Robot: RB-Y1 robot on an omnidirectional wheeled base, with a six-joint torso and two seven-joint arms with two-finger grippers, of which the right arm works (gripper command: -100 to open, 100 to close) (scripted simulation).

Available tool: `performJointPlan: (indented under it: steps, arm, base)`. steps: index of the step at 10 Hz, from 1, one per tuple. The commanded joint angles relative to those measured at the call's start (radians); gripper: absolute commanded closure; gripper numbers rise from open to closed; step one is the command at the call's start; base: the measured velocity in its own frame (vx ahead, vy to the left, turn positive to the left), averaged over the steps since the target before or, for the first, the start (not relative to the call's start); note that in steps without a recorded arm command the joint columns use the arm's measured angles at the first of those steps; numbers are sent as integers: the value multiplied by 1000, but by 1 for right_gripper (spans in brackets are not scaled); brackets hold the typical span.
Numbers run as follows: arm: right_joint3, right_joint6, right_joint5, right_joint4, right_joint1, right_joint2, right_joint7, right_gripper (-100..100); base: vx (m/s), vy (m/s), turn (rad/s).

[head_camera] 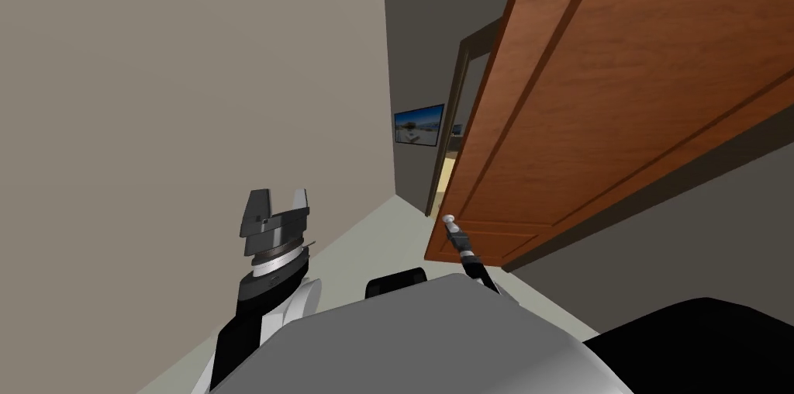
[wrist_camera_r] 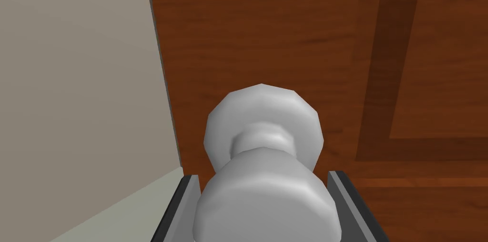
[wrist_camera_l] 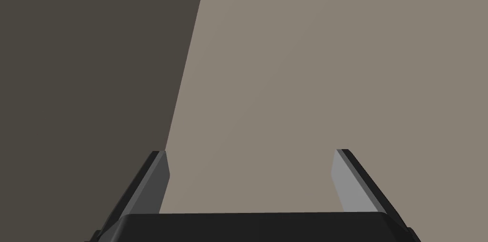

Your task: Pull the door open

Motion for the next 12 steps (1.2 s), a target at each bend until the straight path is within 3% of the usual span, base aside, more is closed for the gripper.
performJointPlan:
  steps: [1, 4, 5, 12]
  arm:
    - [21, -26, 13, 4, 14, -19, -28, 100]
    - [48, -57, 29, 4, 34, -46, -63, 100]
    - [45, -49, 27, 7, 29, -41, -55, 100]
    - [95, -142, 59, 39, 65, -95, -128, 100]
  base:
    - [-246, -34, 137]
    - [-241, -28, 110]
    - [-101, -8, 18]
    - [-200, -41, 131]
